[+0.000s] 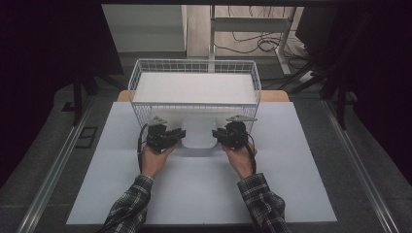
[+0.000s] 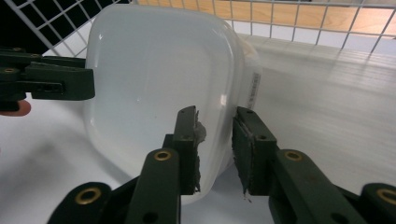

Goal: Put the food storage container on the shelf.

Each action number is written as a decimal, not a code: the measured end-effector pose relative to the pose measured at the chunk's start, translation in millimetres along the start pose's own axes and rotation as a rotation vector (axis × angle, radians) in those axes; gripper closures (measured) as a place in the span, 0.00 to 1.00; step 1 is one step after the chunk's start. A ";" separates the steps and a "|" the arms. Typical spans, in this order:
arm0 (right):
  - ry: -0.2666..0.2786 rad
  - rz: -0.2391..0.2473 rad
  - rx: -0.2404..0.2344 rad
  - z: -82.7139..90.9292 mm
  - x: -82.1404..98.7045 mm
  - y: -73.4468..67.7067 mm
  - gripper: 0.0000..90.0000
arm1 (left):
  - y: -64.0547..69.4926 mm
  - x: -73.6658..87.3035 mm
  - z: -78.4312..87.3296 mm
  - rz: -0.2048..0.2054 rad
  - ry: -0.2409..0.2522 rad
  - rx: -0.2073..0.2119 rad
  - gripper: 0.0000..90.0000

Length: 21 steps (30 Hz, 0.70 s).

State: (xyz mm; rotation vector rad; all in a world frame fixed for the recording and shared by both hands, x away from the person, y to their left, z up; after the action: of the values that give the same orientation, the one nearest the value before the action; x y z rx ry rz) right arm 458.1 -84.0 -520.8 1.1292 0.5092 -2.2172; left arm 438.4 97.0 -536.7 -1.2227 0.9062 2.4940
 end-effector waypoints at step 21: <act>0.087 0.079 0.160 -12.2 -18.6 12.5 0.63 | -11.7 -20.7 0.9 -0.077 0.140 -0.139 0.48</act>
State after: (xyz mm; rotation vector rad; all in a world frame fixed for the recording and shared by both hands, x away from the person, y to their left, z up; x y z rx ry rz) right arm 482.2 -80.3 -513.2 1.3105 0.3209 -2.1783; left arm 456.0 108.2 -525.4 -1.4627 0.7109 2.4716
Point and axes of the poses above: each handheld gripper's, and its own axes: z roughly backward along the jaws, x roughly out of its underside, y roughly to its right, the point moved 8 cm from there along -z, roughly forward along the jaws, and after that the axes turned 8 degrees about z, right-handed, at the moved point
